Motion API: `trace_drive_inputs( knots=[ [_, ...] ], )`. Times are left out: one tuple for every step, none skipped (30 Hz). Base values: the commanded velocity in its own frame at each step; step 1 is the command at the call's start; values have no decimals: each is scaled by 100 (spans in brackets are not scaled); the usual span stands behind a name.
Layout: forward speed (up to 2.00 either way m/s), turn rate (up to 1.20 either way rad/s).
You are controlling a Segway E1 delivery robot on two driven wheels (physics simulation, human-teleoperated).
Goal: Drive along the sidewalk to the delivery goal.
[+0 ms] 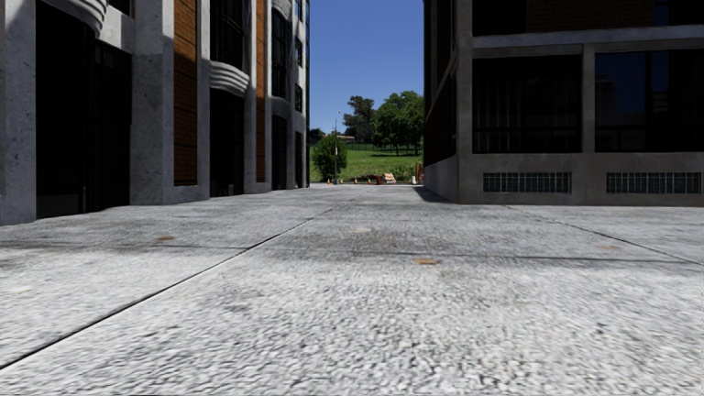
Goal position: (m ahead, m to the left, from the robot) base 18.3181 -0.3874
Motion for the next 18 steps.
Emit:
trace_drive_inputs(
  knots=[
    [200,0],
    [200,0],
    [200,0],
    [200,0],
    [200,0],
    [200,0],
    [200,0],
    [200,0],
    [200,0],
    [200,0],
    [200,0],
    [200,0],
    [200,0],
    [200,0],
    [200,0],
    [200,0],
    [200,0],
    [200,0]
  ],
)
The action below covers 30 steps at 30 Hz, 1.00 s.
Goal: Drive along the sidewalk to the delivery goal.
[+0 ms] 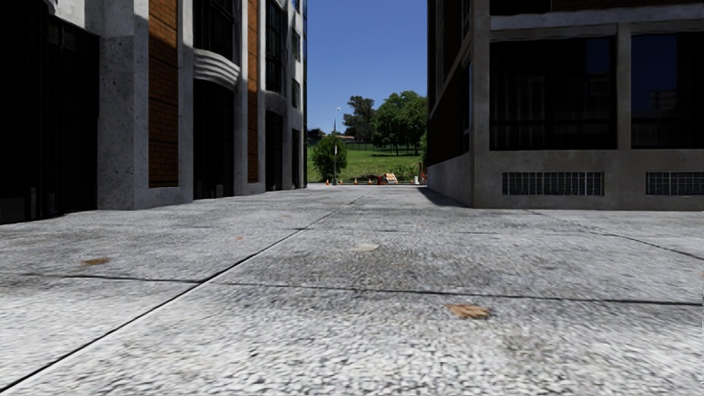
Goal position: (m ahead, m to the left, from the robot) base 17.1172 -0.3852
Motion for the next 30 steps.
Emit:
trace_drive_inputs(
  knots=[
    [200,0],
    [200,0],
    [200,0],
    [200,0],
    [200,0],
    [200,0],
    [200,0],
    [200,0],
    [200,0],
    [200,0],
    [200,0],
    [200,0],
    [200,0],
    [200,0],
    [200,0],
    [200,0],
    [200,0],
    [200,0],
    [200,0],
    [200,0],
    [200,0],
    [200,0],
    [200,0],
    [200,0],
    [200,0],
    [200,0],
    [200,0],
    [200,0],
    [200,0],
    [200,0]
  ],
)
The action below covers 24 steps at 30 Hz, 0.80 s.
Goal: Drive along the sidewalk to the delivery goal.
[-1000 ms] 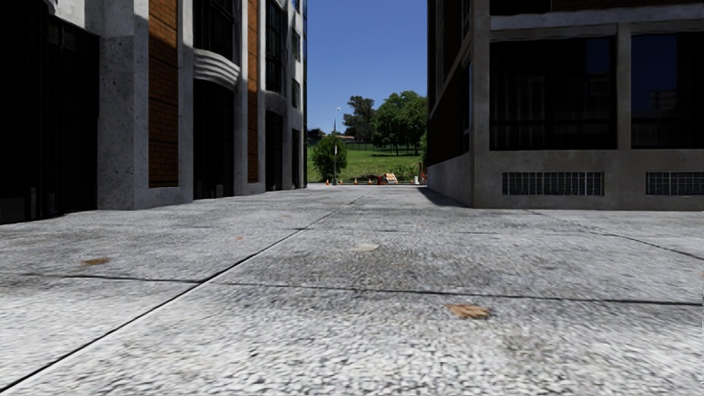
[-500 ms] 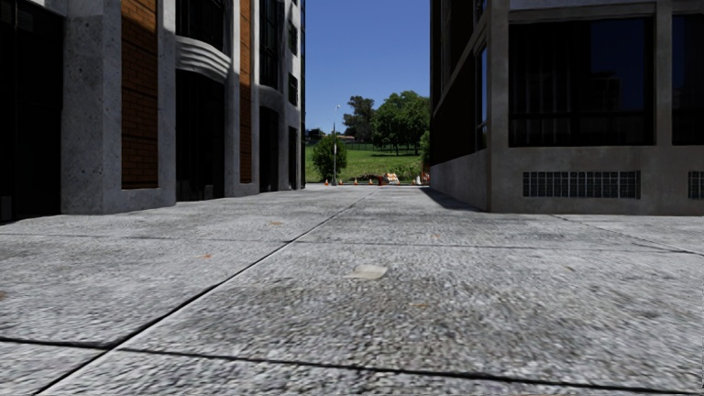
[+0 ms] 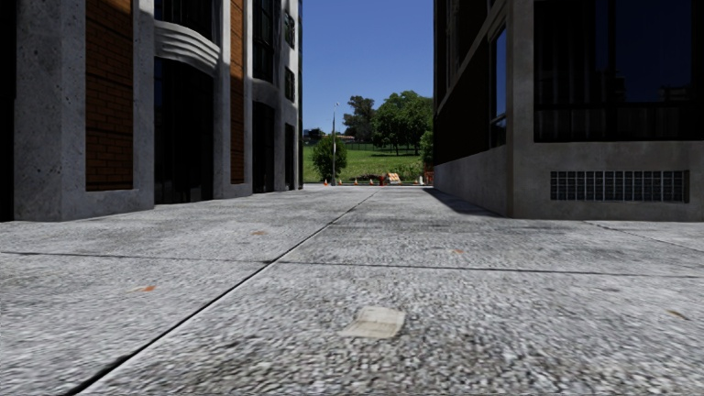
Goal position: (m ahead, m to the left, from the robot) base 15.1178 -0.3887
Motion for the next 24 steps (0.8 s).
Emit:
trace_drive_inputs(
  knots=[
    [200,0],
    [200,0],
    [200,0],
    [200,0],
    [200,0],
    [200,0],
    [200,0],
    [200,0],
    [200,0],
    [200,0],
    [200,0],
    [200,0],
    [200,0],
    [200,0],
    [200,0],
    [200,0],
    [200,-4],
    [200,-11],
    [200,-13],
    [200,-14],
    [200,-14],
    [200,-14],
    [200,-14],
    [200,-1]
  ],
)
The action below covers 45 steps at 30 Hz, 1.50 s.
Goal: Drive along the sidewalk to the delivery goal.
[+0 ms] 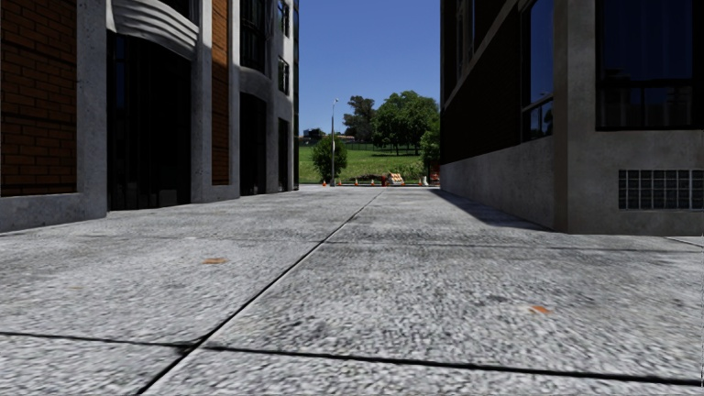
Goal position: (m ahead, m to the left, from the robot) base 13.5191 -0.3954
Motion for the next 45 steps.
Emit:
trace_drive_inputs(
  knots=[
    [200,-1],
    [200,0],
    [200,0],
    [200,0],
    [200,0],
    [200,0],
    [200,0],
    [200,0],
    [200,0],
    [200,0],
    [200,0],
    [200,0],
    [200,0],
    [200,0],
    [200,0],
    [200,0],
    [200,0],
    [200,0],
    [200,0],
    [200,0],
    [200,0],
    [200,0],
    [200,0],
    [200,0],
    [200,0],
    [200,0],
    [200,0],
    [200,0],
    [200,0],
    [200,0],
    [200,0],
    [200,0],
    [200,0],
    [200,0],
    [200,0],
    [200,0],
    [200,0],
    [200,0],
    [200,0],
    [200,0],
    [200,0],
    [200,0],
    [200,0],
    [200,0],
    [200,0]
  ],
)
